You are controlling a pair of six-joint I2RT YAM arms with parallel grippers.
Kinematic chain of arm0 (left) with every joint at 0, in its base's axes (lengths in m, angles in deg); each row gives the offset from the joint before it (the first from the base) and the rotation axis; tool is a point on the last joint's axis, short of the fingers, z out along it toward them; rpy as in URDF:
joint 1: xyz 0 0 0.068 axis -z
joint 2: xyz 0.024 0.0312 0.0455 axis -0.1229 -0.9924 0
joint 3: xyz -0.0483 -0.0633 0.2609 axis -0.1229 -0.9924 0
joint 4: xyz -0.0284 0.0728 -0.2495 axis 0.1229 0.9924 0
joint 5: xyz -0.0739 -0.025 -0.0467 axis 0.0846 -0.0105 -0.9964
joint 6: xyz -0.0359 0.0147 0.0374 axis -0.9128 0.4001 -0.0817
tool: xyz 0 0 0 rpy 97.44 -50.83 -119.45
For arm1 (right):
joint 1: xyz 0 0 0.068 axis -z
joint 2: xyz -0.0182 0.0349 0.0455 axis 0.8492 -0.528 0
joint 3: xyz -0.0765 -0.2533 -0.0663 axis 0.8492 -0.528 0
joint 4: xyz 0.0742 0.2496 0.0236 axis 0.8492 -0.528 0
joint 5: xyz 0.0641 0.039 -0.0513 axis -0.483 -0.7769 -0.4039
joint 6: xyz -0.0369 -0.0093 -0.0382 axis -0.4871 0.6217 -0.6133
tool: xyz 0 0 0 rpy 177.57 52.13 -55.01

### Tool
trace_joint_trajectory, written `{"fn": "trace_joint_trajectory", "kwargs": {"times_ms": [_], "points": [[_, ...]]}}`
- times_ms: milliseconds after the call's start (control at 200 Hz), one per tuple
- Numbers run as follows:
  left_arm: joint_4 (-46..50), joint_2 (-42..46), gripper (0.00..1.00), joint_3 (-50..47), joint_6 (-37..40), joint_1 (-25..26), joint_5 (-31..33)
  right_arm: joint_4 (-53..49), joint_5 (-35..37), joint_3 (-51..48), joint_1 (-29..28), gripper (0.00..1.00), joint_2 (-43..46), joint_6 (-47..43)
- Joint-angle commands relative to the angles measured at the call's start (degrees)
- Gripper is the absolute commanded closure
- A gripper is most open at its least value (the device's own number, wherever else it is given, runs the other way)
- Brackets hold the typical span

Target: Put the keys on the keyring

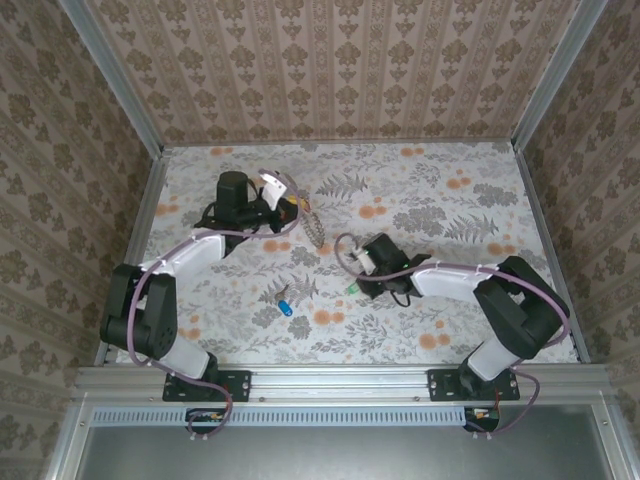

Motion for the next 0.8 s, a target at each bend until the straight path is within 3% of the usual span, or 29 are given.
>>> {"fn": "trace_joint_trajectory", "kwargs": {"times_ms": [0,240,425,580,795], "points": [[-0.1,3.4,1.00,-1.3,2.0,2.0,-0.5,-5.1,0.3,-2.4,4.9,0.79,3.8,10.6],[3.3,7.2,1.00,-3.4,4.5,8.1,-1.4,-10.7,-10.1,-0.5,16.1,0.75,8.0,15.8],[3.3,11.5,1.00,-7.2,2.7,9.3,1.6,-13.4,-18.9,3.4,14.3,0.66,7.5,8.6],[3.4,15.0,1.00,-9.6,2.2,9.5,6.4,-17.4,-16.5,8.0,10.7,0.63,3.9,6.2],[4.8,17.4,1.00,-10.4,2.5,9.5,7.9,-21.1,-13.4,12.5,8.0,0.64,-1.5,4.4]]}}
